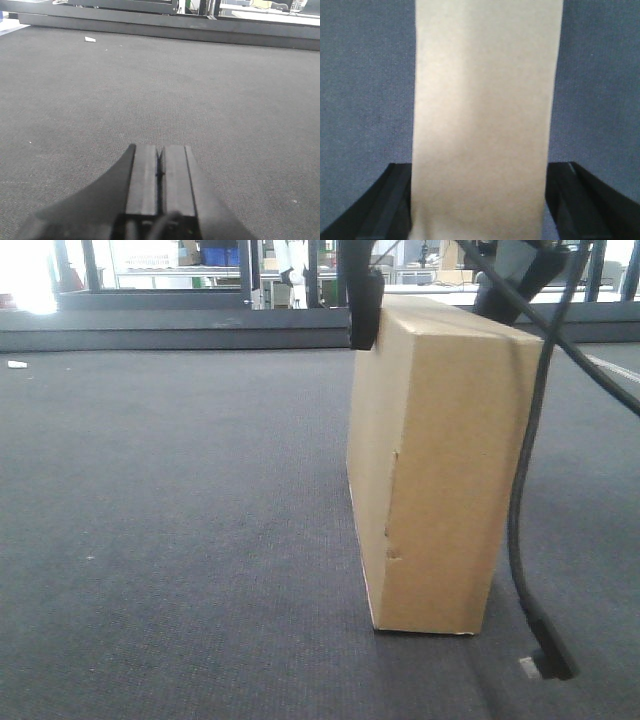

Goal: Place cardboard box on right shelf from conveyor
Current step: 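Close the right gripper on the cardboard box's top edge and lift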

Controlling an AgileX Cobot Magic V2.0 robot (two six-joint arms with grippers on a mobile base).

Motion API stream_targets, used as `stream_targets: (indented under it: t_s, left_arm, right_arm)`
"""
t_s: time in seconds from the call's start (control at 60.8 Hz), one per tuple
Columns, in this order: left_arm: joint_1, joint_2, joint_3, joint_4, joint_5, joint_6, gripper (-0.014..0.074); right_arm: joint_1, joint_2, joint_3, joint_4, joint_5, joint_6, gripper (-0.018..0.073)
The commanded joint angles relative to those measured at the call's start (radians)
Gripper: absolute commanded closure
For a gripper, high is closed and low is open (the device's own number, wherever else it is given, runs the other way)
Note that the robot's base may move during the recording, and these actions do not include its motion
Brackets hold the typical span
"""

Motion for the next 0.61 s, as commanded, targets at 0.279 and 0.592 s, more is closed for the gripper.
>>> stream_targets:
  t_s: [0.279, 0.592]
  left_arm:
    - [-0.002, -0.009, -0.003, -0.005, -0.082, -0.001, 0.0715]
    - [-0.002, -0.009, -0.003, -0.005, -0.082, -0.001, 0.0715]
  right_arm:
    - [0.0, -0.047, -0.034, -0.001, -0.002, 0.001, 0.0106]
    - [0.0, -0.056, -0.034, -0.001, 0.009, 0.0, 0.0245]
